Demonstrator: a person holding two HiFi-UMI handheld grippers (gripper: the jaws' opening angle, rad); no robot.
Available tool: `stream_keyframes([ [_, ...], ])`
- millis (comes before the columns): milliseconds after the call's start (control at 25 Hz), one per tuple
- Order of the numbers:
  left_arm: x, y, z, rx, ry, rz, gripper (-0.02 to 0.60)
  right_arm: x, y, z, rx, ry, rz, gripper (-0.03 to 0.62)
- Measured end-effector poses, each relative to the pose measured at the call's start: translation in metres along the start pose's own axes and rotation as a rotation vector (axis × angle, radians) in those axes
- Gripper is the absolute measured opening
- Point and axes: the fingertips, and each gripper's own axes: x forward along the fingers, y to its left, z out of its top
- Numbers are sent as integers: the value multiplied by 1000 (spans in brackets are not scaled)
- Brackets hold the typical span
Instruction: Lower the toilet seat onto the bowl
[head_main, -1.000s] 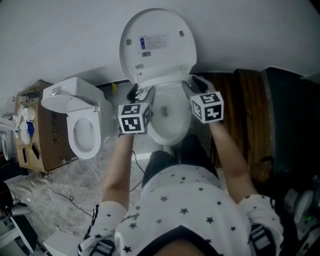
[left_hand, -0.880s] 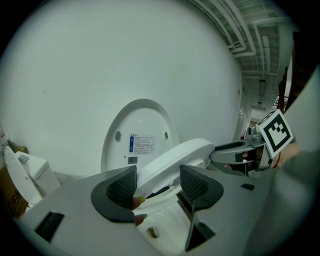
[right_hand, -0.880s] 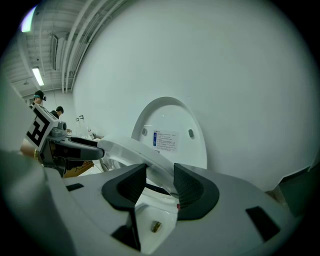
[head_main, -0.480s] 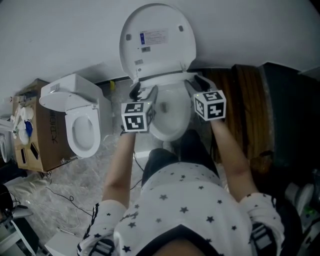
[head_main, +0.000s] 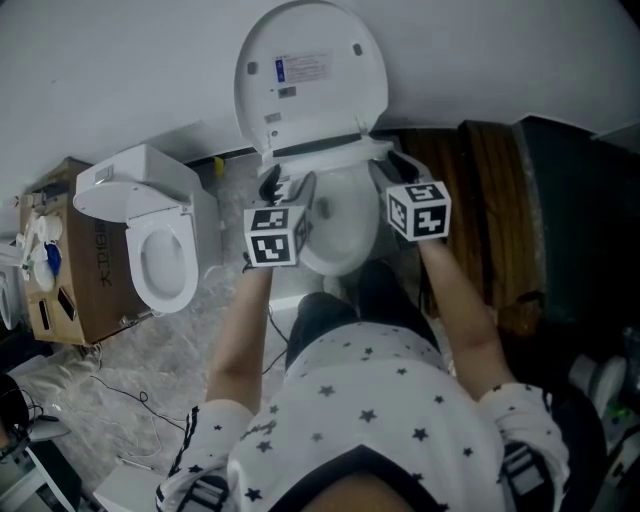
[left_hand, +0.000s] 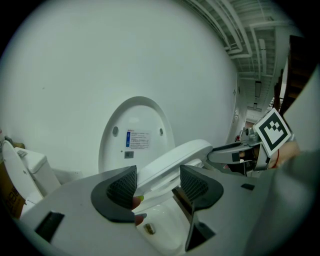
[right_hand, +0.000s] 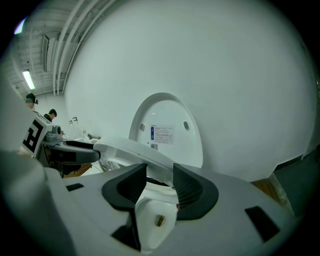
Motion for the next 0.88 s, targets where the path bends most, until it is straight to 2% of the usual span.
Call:
stream_keyframes([
  [360, -8, -7, -15, 8, 3, 28, 262, -8, 3, -15, 5, 19, 17, 176],
  [880, -20, -16, -39, -19, 25, 80, 261, -18, 8, -39, 16, 29, 34, 176],
])
